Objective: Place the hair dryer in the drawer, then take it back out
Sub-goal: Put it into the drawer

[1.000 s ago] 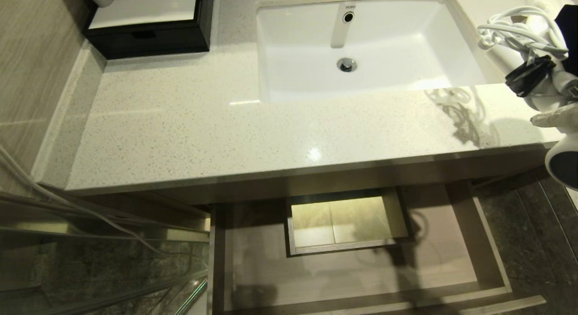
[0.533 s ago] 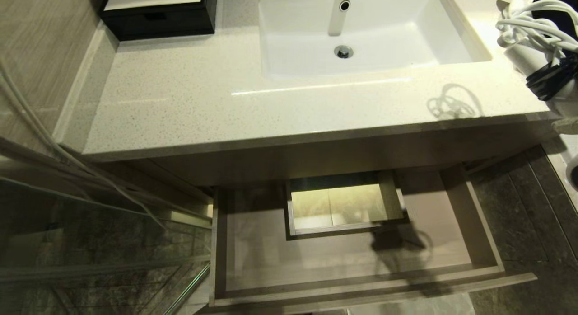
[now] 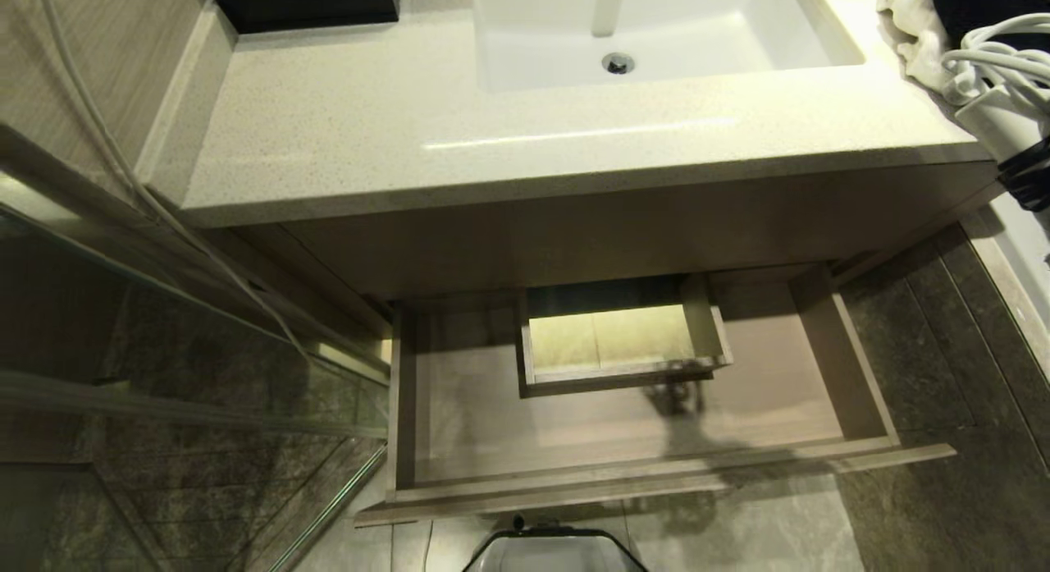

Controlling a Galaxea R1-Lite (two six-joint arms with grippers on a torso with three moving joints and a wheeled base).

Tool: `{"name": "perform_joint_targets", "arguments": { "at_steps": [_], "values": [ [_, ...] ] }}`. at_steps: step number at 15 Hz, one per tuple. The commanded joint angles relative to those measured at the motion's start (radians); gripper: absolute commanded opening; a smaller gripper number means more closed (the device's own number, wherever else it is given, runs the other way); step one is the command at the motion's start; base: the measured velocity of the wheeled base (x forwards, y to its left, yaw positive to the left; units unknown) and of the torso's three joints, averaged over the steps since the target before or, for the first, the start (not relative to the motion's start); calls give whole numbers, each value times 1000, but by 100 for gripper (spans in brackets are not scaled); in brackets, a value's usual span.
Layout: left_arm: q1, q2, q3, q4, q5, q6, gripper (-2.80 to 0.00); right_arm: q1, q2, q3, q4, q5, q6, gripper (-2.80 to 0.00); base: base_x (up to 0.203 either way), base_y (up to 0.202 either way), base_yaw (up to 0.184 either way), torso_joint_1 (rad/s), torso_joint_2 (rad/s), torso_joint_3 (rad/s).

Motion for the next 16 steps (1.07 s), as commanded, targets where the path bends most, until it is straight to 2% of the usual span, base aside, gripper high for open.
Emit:
{"name": "perform_joint_targets", "arguments": {
  "at_steps": [1,8,12,16],
  "values": [
    [0,0,0,0,1,-1,-280,-5,-14,6,5,2,-4,-280,0,0,0,-288,14,-258],
    [0,0,2,0,0,-1,-280,-23,-54,48,-16,3,-6,-280,0,0,0,-222,-28,-252],
    [0,0,0,0,0,-1,-280,-30,-60,63,-46,0,-6,-280,0,0,0,-59,33,-19],
    [0,0,0,0,0,0,-280,-32,-87,108,-53,-1,-7,-280,0,0,0,-169,315,137]
  ]
}}
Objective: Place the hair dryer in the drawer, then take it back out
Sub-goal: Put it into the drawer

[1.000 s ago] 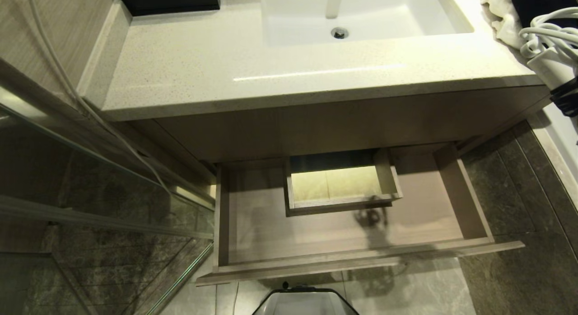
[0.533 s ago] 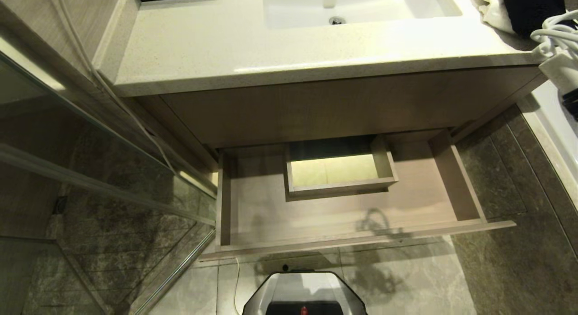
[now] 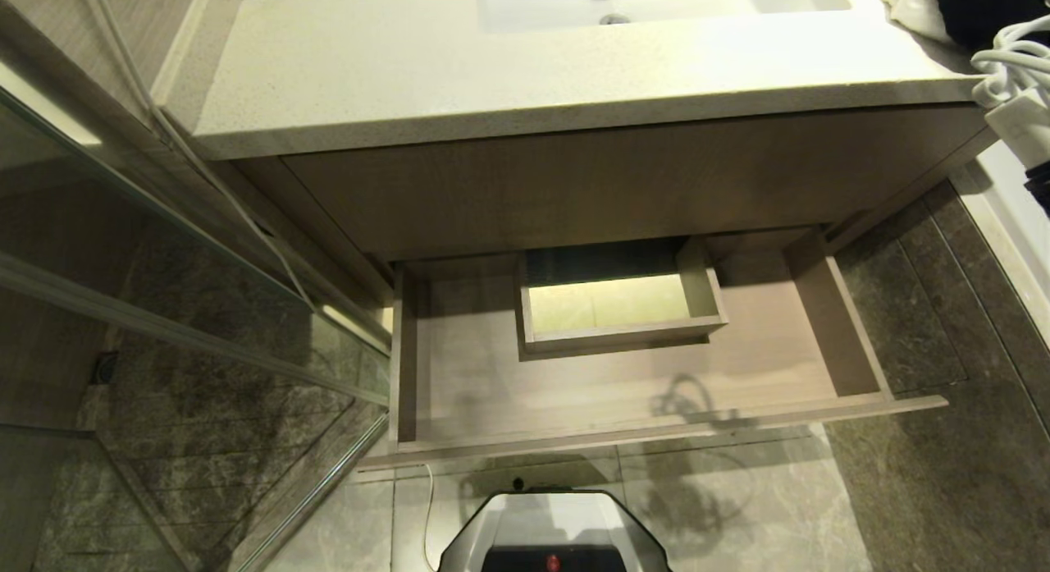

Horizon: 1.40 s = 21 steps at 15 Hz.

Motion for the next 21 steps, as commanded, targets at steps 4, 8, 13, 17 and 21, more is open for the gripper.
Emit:
{"name": "perform_joint_targets", "arguments": {
  "at_steps": [4,8,13,17,21],
  "values": [
    [0,0,2,0,0,-1,-280,-8,-24,37,-1,2,-2,-280,0,0,0,-173,323,151],
    [0,0,1,0,0,1,-280,-14,-31,54,-18,2,-2,-280,0,0,0,-194,357,160],
    [0,0,0,0,0,1,-280,-16,-46,78,-27,2,-2,-280,0,0,0,-255,450,197],
    [0,0,0,0,0,0,-280,-23,-70,117,-40,2,-2,-280,0,0,0,-317,547,224],
    [0,0,0,0,0,0,-280,-24,-80,143,-64,2,-2,-280,0,0,0,-317,523,205]
  ]
}}
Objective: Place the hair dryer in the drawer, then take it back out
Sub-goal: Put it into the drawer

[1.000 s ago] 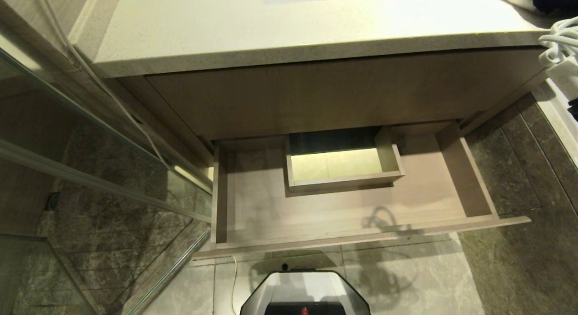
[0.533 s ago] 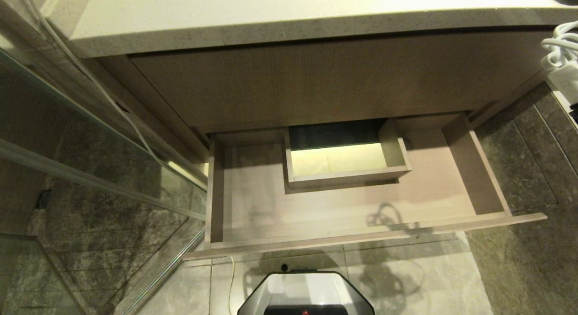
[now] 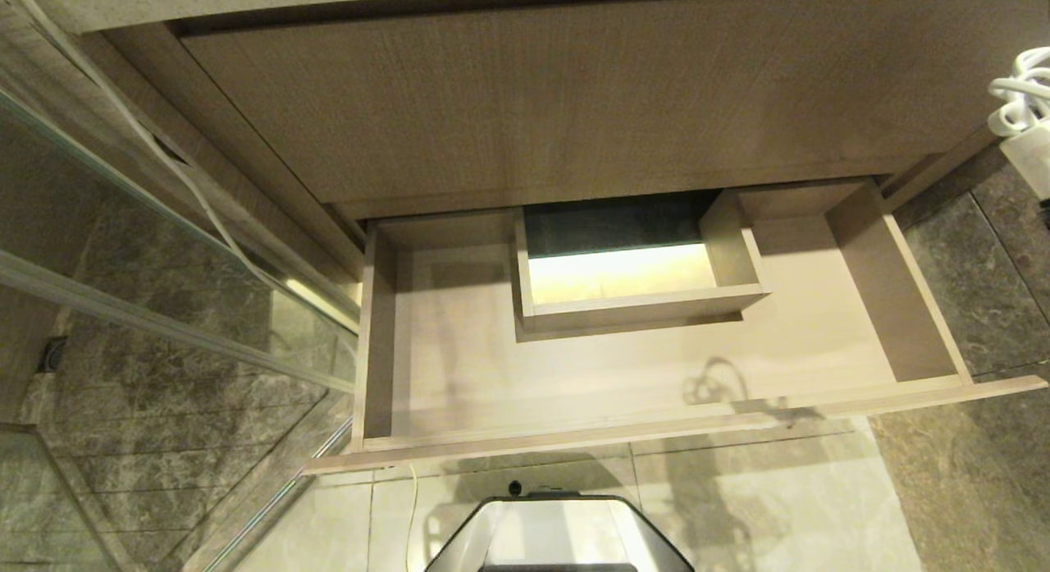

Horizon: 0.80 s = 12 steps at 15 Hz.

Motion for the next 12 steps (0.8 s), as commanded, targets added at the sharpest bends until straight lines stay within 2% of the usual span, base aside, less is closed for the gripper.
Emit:
{"name": "perform_joint_targets", "arguments": {
  "at_steps": [1,7,10,12],
  "values": [
    [0,0,0,-1,0,-2,-280,-1,-5,12,5,2,-5,-280,0,0,0,-308,499,188],
    [0,0,0,-1,0,0,-280,-14,2,25,3,3,-5,-280,0,0,0,-285,438,168],
    [0,0,0,-1,0,0,-280,-29,9,35,-11,3,-5,-280,0,0,0,-107,374,279],
    [0,0,1,-1,1,-1,-280,-35,14,34,-10,3,-2,-280,0,0,0,41,294,313]
  ]
}}
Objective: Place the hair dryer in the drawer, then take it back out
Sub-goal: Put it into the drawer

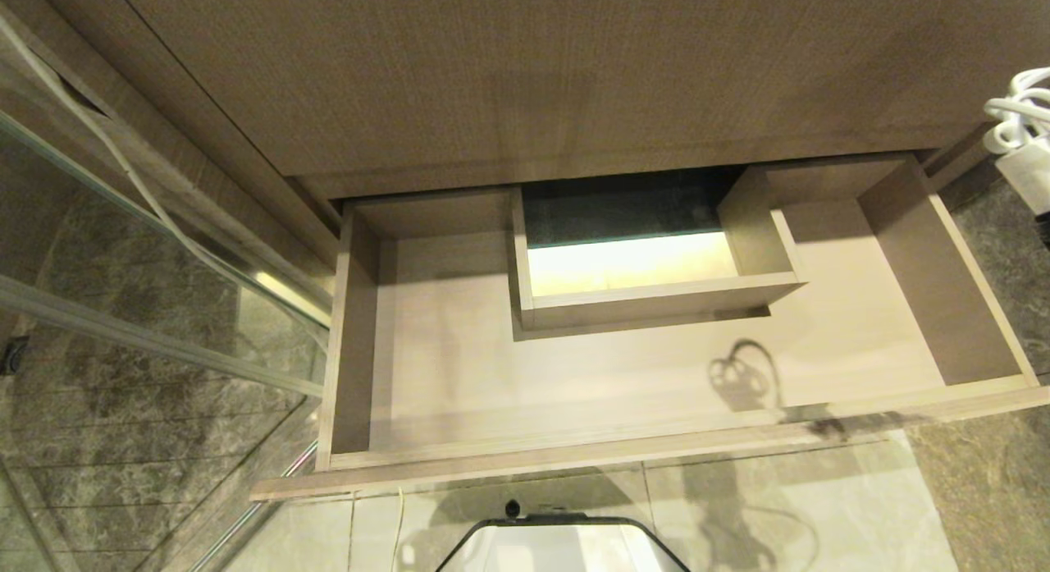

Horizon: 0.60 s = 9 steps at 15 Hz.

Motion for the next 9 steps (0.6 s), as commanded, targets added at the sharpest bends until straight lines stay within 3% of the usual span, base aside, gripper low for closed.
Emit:
{"name": "perform_joint_targets", "arguments": {
  "at_steps": [1,7,9],
  "values": [
    [0,0,0,1,0,1,-280,-7,11,1,6,2,-4,-280,0,0,0,90,173,254],
    [0,0,0,1,0,1,-280,-100,82,-15,6,2,20,-280,0,0,0,71,55,130],
    [0,0,2,1,0,1,-280,-118,125,-7,6,2,151,-280,0,0,0,51,21,40]
  ]
}}
